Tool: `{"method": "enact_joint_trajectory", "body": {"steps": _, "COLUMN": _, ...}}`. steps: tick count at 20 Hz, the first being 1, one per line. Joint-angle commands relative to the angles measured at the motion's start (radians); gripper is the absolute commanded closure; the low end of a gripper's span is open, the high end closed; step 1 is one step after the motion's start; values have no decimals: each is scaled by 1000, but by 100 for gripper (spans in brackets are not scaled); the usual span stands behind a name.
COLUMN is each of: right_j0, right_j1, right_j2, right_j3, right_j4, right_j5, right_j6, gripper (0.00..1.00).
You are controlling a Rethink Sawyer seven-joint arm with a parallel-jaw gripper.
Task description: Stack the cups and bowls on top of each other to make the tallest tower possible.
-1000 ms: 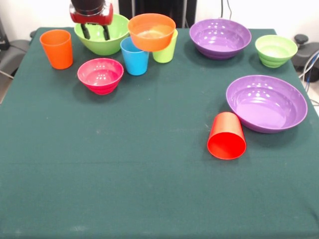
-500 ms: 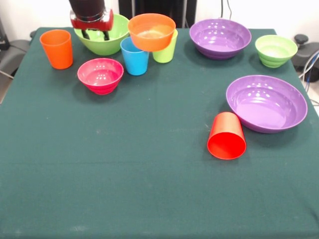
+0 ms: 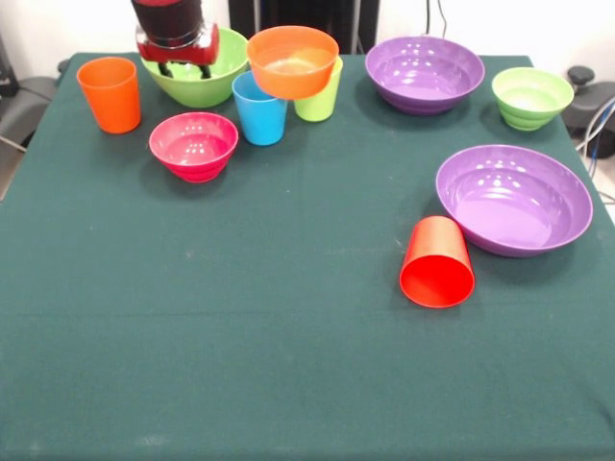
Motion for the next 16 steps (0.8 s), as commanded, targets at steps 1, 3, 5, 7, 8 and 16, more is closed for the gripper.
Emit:
{"method": "enact_joint_trajectory", "body": {"steps": 1, "right_j0": 12, "right_j1": 16, "right_j2": 68, "right_j3": -94, "right_j4": -90, "right_j5": -69, "right_j6": -144, "gripper": 0}}
{"method": "enact_joint_trajectory", "body": {"steps": 3, "right_j0": 3, "right_j1": 14, "right_j2": 72, "right_j3": -101, "right_j4": -91, "right_j5": -61, "right_j6": -161, "gripper": 0}}
{"method": "enact_joint_trajectory", "body": {"steps": 5, "right_j0": -6, "right_j1": 13, "right_j2": 79, "right_j3": -110, "right_j4": -89, "right_j5": -46, "right_j6": -184, "gripper": 0}}
{"method": "enact_joint_trajectory", "body": {"steps": 7, "right_j0": -12, "right_j1": 13, "right_j2": 84, "right_j3": -118, "right_j4": -89, "right_j5": -38, "right_j6": -199, "gripper": 0}}
{"method": "enact_joint_trajectory", "body": {"steps": 8, "right_j0": -14, "right_j1": 15, "right_j2": 87, "right_j3": -122, "right_j4": -88, "right_j5": -34, "right_j6": -205, "gripper": 0}}
{"method": "enact_joint_trajectory", "body": {"steps": 16, "right_j0": -32, "right_j1": 27, "right_j2": 107, "right_j3": -140, "right_j4": -106, "right_j5": -20, "right_j6": -250, "gripper": 0}}
